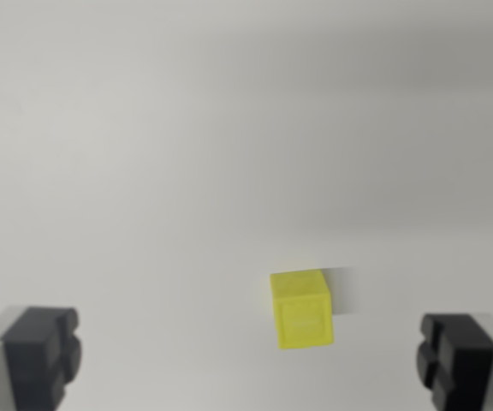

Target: Pick yellow cube

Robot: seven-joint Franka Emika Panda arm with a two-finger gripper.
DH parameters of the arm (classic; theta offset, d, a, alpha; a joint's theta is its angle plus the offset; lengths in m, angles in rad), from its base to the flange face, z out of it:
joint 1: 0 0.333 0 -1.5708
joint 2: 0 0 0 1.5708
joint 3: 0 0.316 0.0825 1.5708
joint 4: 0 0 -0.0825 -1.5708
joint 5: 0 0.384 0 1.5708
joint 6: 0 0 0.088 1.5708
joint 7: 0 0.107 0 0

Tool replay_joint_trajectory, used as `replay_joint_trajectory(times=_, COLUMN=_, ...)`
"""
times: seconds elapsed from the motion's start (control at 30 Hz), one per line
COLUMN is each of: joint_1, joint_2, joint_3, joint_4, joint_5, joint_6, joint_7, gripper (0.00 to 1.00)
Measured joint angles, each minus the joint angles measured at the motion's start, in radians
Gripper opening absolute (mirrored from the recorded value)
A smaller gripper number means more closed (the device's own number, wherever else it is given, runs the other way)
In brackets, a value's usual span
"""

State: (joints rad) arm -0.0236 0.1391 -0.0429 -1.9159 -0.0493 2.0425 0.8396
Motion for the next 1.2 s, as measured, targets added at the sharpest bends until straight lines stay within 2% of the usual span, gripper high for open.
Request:
replay_joint_trajectory(times=0.27, joint_1=-0.002, joint_2=-0.004, joint_3=0.0, joint_4=-0.012, joint_5=0.0, joint_6=0.008, joint_7=-0.005, gripper=1.0)
replay_joint_trajectory(times=1.2, joint_1=-0.024, joint_2=-0.042, joint_3=0.0, joint_4=-0.189, joint_5=0.003, joint_6=0.15, joint_7=-0.043, gripper=1.0)
